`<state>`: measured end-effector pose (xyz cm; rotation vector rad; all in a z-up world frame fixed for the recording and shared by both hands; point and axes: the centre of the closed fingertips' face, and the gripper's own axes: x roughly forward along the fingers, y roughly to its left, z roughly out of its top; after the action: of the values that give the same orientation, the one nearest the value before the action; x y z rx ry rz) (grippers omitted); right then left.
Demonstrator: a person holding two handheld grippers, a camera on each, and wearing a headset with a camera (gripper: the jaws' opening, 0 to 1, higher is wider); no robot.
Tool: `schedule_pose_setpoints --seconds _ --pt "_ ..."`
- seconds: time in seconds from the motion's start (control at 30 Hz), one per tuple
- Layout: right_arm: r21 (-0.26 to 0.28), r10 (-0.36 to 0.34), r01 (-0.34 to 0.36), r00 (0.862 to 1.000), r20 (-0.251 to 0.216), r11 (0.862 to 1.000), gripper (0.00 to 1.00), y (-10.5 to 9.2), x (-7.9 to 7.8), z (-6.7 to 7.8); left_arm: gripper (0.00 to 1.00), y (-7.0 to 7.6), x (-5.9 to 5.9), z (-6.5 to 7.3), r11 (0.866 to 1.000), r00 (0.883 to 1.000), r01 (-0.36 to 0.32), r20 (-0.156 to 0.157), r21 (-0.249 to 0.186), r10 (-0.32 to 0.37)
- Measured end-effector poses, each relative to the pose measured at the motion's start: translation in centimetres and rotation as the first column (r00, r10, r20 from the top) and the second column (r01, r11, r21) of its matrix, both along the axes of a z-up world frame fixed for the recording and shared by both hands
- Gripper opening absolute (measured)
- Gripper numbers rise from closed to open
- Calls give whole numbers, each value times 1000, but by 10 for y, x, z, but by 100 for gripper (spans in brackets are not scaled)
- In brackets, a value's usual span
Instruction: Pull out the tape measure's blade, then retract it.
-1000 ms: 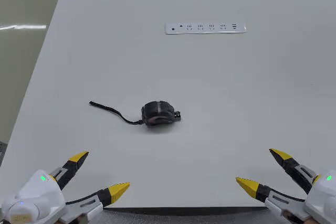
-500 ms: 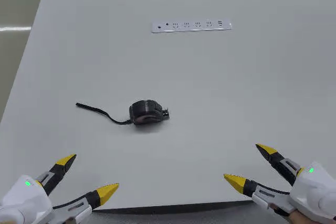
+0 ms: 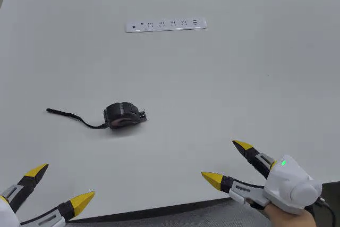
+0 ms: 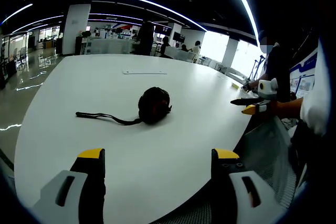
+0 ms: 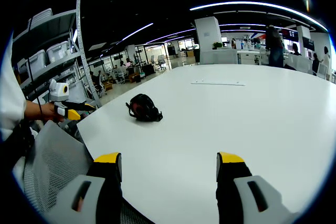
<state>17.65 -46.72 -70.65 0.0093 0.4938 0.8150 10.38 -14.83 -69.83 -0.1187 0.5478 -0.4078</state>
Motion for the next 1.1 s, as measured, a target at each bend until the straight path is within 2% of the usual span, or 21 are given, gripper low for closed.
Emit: schedule_pose_setpoints --seconds 0.47,0.7,0.97,1.03,1.07,1.1 --pt "10 11 -11 1000 -3 1000 73 3 0 0 81 0 2 -1 1000 1000 6 -4 -1 -6" --pt "22 43 -43 999 6 999 71 8 1 2 81 5 4 -6 1000 1000 24 -9 7 -23" --pt "21 81 -81 997 4 996 69 14 1 0 82 3 6 -7 998 998 59 -7 21 -59" --pt "34 85 -85 996 -2 996 69 16 3 2 80 4 7 -8 996 997 75 -6 48 -75" --pt "59 86 -86 996 0 995 69 18 4 6 80 3 8 -8 996 997 79 -9 42 -79" --pt "59 90 -89 996 1 994 69 19 5 8 81 2 9 -7 996 997 83 -8 37 -83"
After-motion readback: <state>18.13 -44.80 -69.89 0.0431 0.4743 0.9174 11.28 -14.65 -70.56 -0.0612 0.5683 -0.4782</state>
